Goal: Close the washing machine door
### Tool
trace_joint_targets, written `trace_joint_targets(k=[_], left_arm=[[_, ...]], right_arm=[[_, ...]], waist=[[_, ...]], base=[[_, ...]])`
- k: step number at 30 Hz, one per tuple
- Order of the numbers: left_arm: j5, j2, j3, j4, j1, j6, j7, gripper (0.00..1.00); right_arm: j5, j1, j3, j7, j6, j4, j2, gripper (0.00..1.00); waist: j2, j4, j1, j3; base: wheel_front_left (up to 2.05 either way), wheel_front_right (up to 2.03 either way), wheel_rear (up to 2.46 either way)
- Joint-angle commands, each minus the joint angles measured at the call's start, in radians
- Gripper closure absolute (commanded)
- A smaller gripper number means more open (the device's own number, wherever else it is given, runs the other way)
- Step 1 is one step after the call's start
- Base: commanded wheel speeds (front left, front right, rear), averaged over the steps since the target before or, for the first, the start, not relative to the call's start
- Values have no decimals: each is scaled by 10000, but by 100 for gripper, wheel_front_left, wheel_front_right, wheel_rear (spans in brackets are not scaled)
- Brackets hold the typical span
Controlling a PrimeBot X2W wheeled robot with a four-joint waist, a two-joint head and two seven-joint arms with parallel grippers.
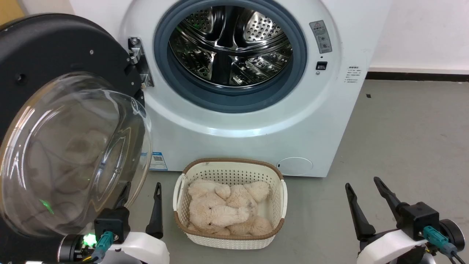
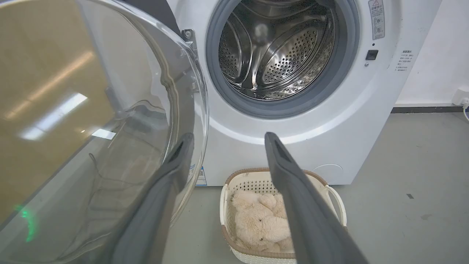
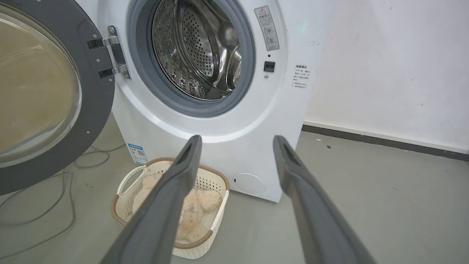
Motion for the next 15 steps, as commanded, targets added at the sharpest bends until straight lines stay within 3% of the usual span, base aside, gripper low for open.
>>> trace_joint_targets(k=[1,15], left_arm=[[-78,-2,-3,27,65,39,-124,0],[-226,-4,-23,52,135,56,-416,0]], right_arm=[[83,49,42,-116,2,-8,8,0],[250,109,165,-408,2,68,13,0]], waist=[[-1,69,0,1],[-1,712,0,-51]], base=[[0,0,0],[0,0,0]])
